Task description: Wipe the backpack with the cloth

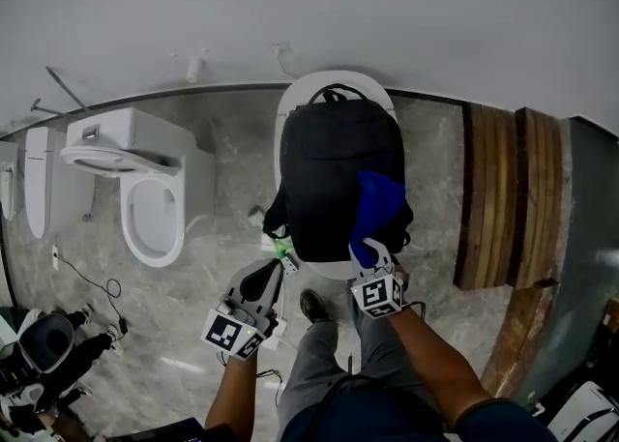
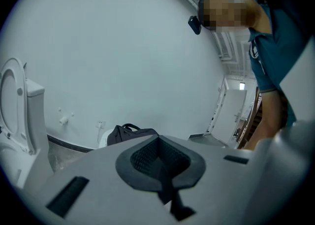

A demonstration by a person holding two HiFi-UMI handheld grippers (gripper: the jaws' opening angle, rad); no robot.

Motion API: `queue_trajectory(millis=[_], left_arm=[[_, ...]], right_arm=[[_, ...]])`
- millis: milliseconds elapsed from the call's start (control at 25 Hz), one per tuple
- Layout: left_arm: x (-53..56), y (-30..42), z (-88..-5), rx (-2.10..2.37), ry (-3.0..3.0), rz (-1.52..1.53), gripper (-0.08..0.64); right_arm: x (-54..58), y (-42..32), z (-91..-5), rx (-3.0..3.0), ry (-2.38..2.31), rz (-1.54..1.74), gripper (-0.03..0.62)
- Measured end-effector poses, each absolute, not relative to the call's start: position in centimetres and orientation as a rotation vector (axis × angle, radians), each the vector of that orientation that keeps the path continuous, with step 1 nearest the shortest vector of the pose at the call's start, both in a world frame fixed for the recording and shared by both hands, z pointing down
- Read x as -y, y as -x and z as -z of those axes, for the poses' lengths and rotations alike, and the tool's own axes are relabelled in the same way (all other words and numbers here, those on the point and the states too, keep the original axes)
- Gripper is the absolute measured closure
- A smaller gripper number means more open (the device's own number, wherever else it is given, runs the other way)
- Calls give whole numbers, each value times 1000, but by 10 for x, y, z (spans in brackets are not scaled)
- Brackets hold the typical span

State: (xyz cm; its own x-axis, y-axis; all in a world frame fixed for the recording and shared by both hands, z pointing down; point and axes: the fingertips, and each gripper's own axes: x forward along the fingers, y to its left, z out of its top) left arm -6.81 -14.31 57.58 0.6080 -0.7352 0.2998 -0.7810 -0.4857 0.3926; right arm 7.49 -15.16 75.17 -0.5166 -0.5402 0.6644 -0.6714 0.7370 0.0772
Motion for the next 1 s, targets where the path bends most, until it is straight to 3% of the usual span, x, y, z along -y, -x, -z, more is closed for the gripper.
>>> queue_trajectory(millis=[640,1000], left_arm=[[88,91,-532,1290,-2350,-48,557],[52,120,-458,1326,-2412,26,557]], right_arm=[[120,-57,-767,2327,-761,-375,569],[114,-50,-634,2441,-961,-293,569]])
